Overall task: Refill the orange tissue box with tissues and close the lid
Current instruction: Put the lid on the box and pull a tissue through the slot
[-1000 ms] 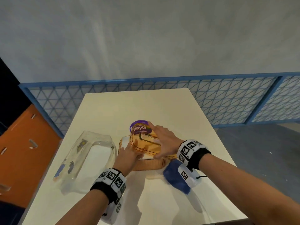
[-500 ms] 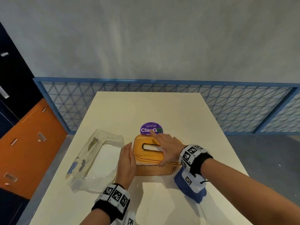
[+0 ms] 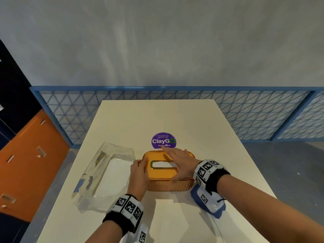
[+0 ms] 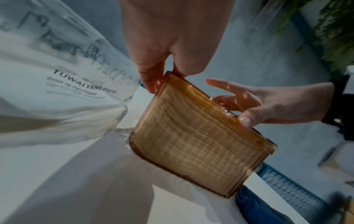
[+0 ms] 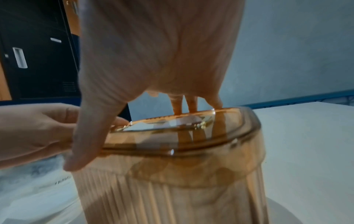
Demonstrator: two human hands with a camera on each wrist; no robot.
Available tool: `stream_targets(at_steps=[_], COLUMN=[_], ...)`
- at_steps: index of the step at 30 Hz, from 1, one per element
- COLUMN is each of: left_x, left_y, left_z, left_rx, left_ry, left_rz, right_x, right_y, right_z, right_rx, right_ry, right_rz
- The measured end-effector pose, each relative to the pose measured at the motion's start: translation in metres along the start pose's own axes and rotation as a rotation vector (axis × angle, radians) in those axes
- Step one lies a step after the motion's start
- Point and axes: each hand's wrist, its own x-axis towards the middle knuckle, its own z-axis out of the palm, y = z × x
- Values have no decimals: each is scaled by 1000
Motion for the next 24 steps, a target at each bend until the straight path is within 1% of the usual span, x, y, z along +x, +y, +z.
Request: stream_targets(at_steps=[1, 3, 4, 6, 8, 11, 14, 20, 24], left_x=[-1, -1, 0, 3, 9, 17, 21, 21, 19], left_y=[3, 10, 15, 27, 35, 42, 45, 43, 43], left_z=[-2, -5, -5, -3, 0, 3, 2, 0, -3], left_rx=[80, 250, 313, 405, 512, 614, 692, 725, 696], left_ry=[12, 60, 60, 1, -67, -115, -120, -162, -216], left_rz=[26, 138, 197, 273, 290, 276, 296, 338, 368], right_x=[-3, -8, -11, -18, -20, -21, -19, -18, -15], right_y=[3, 11, 16, 22, 21, 16, 15, 15, 10], right_z=[-3, -10, -13, -15, -12, -7, -4, -2, -1], right_rx=[91, 261, 292, 192, 81, 100, 77, 46, 44], right_ry=[13, 117, 182, 250, 232, 197, 204, 231, 236], right_rz=[15, 84, 136, 210, 241, 272, 279, 272, 217])
